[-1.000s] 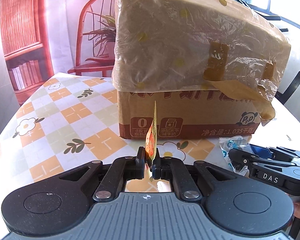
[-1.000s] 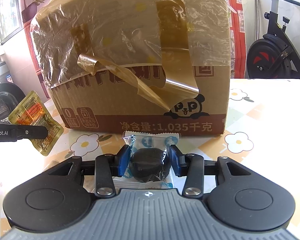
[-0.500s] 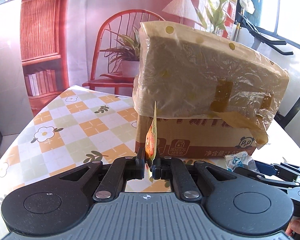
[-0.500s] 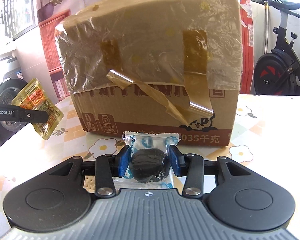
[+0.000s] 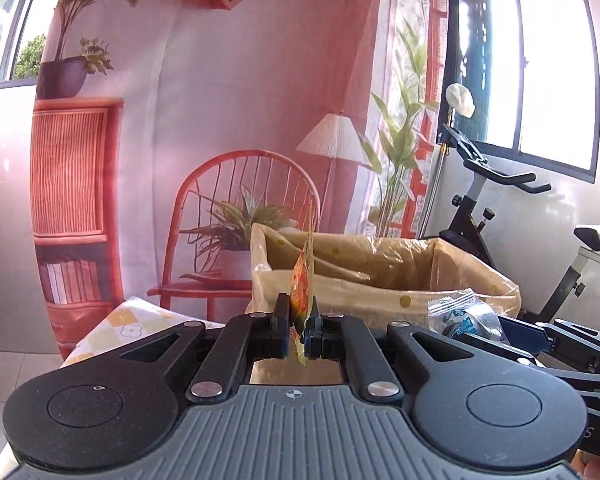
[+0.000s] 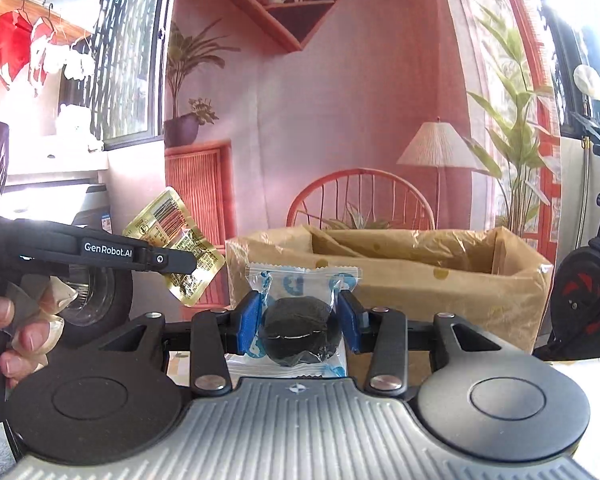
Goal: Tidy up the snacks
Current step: 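Lift both held packets up over the lined box, then open both grippers to drop the packets into the box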
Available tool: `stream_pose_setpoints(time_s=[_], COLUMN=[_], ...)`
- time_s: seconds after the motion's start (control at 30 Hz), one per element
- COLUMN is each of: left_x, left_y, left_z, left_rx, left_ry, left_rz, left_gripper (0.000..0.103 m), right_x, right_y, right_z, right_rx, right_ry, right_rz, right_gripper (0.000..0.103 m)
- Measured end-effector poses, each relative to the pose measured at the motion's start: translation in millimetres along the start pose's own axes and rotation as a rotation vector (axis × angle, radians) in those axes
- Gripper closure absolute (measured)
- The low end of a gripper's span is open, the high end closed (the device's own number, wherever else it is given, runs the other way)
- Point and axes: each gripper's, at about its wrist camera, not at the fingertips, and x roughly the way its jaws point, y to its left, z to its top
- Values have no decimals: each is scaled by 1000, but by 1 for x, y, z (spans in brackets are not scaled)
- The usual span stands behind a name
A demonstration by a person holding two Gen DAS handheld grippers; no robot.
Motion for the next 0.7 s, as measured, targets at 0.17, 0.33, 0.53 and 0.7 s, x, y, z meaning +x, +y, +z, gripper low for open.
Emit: stream_pose_setpoints(time_s=[0.17,0.33,0.53,0.7], left_x=[16,64,122,134], left_y=[-16,-29,-35,-27], left_z=[40,60,64,61], left_rx=[28,71,64,56], left_ry=[-52,-7,80,131], left_rz=[-41,-57,-44,-42], left_gripper=[96,96,95,69], right_x=[18,58,94,102], right_y=[-19,-53,-79,-81], right_z=[44,63,60,55], right_rx=[-12,15,61,78], right_ry=[-51,42,163,204], right_rz=[-33,-104,-167,-194], right_gripper=[59,59,59,54])
